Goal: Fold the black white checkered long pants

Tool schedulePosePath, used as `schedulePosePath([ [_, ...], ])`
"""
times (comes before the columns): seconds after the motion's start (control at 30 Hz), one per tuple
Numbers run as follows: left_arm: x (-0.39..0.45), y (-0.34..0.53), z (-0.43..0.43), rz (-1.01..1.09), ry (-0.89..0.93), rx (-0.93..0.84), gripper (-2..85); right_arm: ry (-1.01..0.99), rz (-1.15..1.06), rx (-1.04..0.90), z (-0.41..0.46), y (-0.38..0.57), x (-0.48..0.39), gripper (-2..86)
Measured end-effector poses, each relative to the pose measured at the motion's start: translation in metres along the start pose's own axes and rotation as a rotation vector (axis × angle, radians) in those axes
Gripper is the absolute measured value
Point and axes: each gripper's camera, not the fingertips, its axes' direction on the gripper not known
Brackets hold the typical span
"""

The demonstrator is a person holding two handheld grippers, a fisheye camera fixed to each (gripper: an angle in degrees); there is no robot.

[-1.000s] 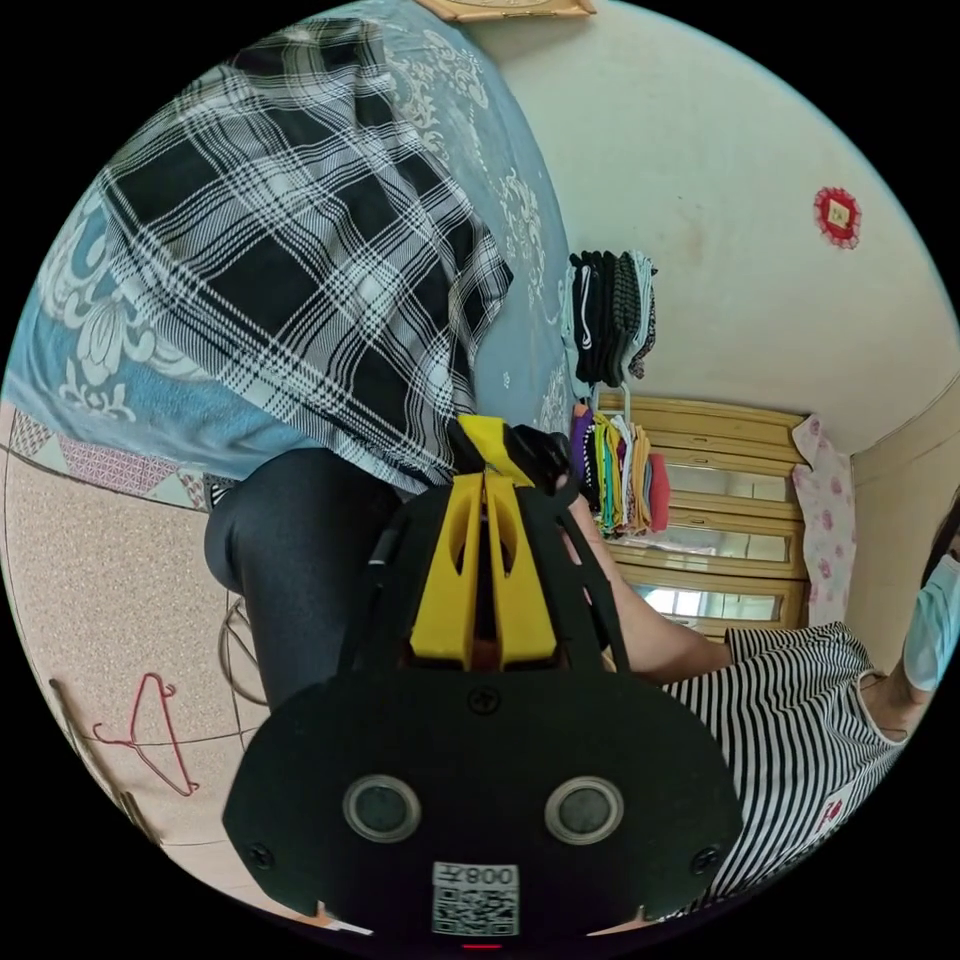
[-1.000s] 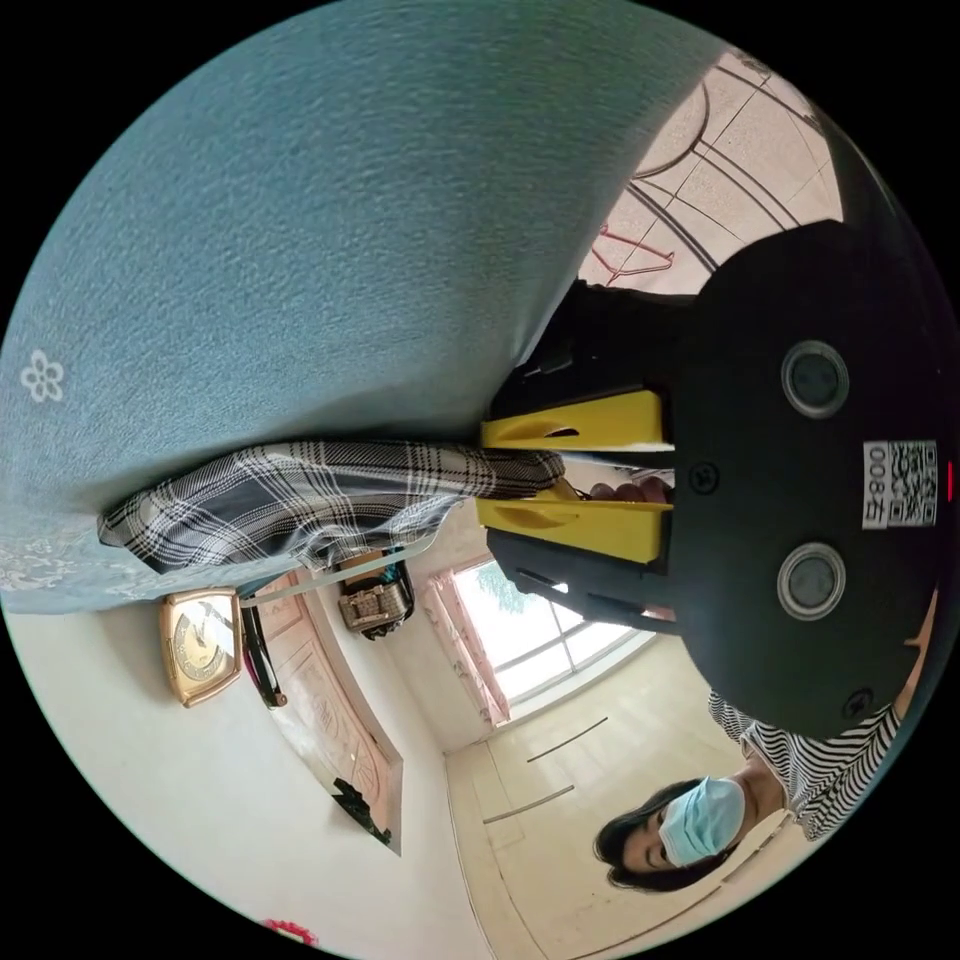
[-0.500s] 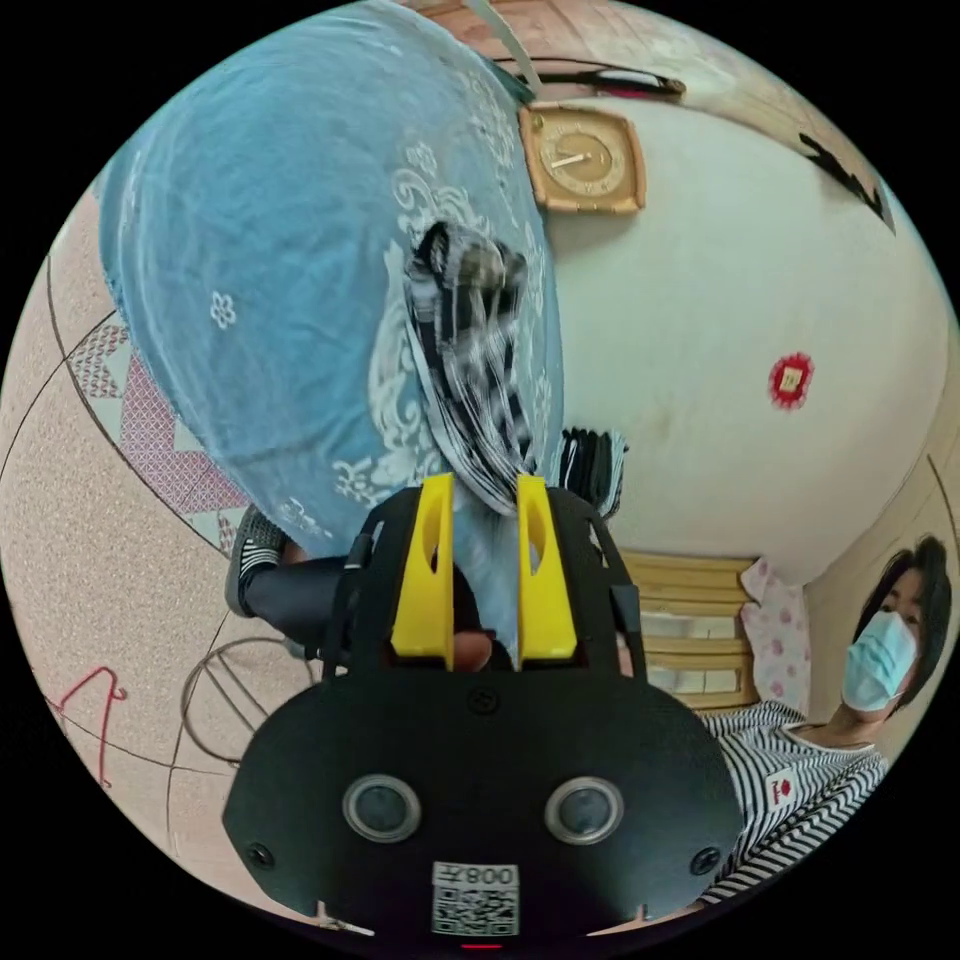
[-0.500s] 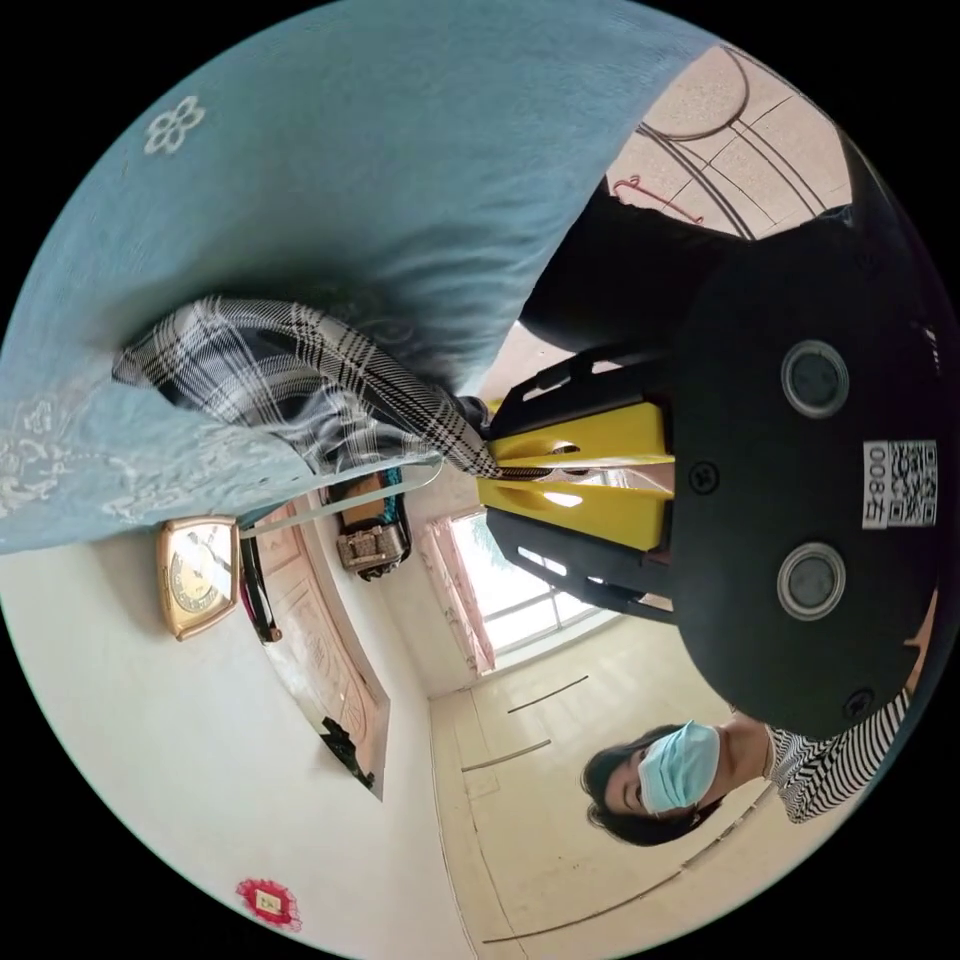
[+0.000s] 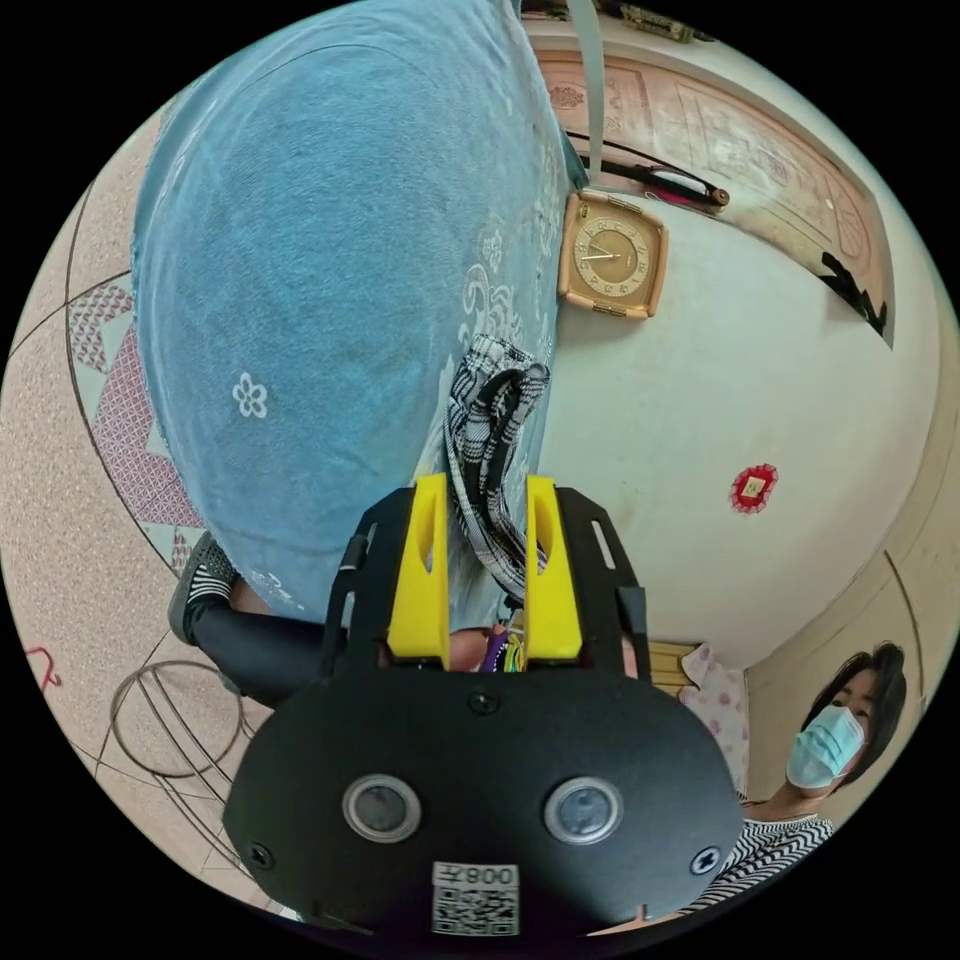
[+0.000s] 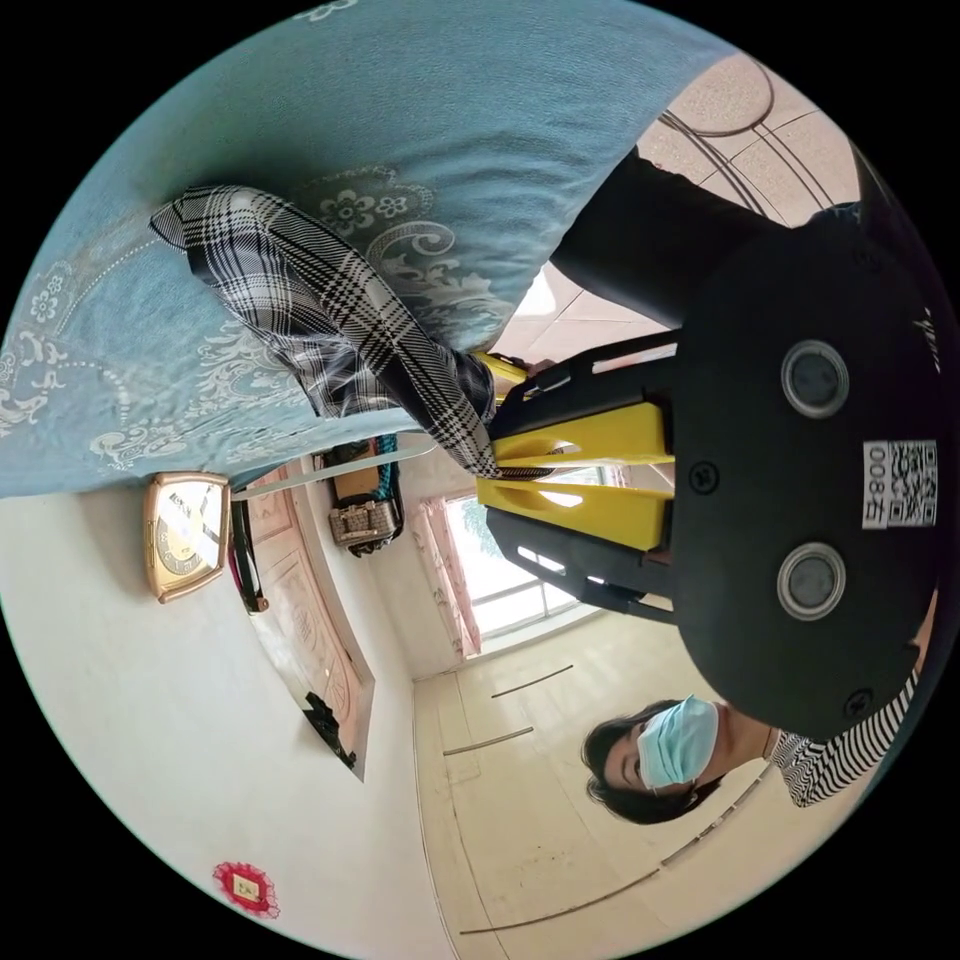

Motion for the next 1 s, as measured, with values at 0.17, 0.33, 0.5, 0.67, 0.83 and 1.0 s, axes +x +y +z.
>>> schedulePosePath([
  [0.17,0.025,-0.044,-0.01,0.008,-0.036,0.007,8.1,0.002,0.003,0.005,-0.022,-0.012,0.006,0.8],
  [0.33,0.068,-0.079,-0.024,0.045,-0.046,-0.002,4.7,0.032,0.004,0.01,-0.047,-0.019,0.014,0.7],
  [0.5,0.123,-0.095,-0.044,0.114,-0.005,-0.013,4.0,0.053,-0.005,0.024,-0.084,-0.013,0.017,0.8],
  [0.67,0.19,-0.108,-0.068,0.184,0.062,-0.023,4.0,0.035,-0.039,0.035,-0.136,0.016,0.013,0.8],
  [0.83,0.272,-0.126,-0.081,0.253,0.103,-0.077,3.9,0.023,-0.112,0.045,-0.185,0.055,0.004,0.7],
  [1.0,0.348,-0.15,-0.071,0.301,0.121,-0.159,3.9,0.005,-0.205,0.094,-0.245,0.098,-0.002,0.7],
])
